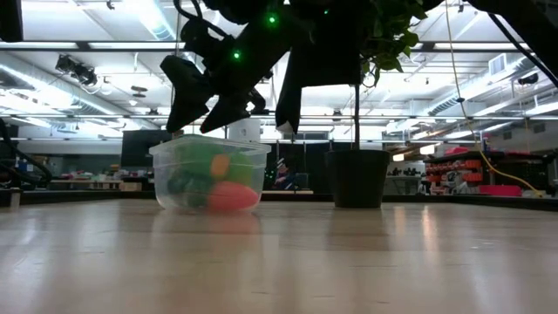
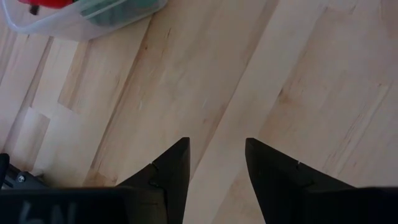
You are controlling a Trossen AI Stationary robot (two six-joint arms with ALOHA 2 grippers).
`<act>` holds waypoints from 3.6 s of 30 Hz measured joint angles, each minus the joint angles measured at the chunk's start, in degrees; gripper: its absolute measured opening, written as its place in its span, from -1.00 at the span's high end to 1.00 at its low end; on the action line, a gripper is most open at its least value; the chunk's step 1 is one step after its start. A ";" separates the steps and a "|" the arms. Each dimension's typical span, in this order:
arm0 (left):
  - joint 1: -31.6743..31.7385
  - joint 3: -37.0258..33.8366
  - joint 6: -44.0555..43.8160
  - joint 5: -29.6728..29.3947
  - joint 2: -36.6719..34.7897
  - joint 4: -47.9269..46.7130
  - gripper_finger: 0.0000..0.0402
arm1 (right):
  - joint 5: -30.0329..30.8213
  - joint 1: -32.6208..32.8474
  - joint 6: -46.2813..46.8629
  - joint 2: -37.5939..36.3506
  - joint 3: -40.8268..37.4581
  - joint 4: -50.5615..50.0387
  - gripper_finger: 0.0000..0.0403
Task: Pick and placing Produce into tupperware
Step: Put the red apple into the transparent bin, then return to Home Position
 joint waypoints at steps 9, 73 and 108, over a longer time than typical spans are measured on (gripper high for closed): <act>0.02 0.00 0.01 -0.02 0.00 0.00 0.19 | 0.48 0.89 -6.60 0.00 2.46 0.09 -0.75; 3.62 0.02 0.52 -0.02 -0.07 -0.06 0.19 | -1.66 19.04 30.87 -71.70 -86.33 74.76 0.02; 6.56 0.02 0.91 4.96 -0.02 -0.28 0.19 | -11.32 8.48 -5.20 -103.88 -98.18 61.43 1.00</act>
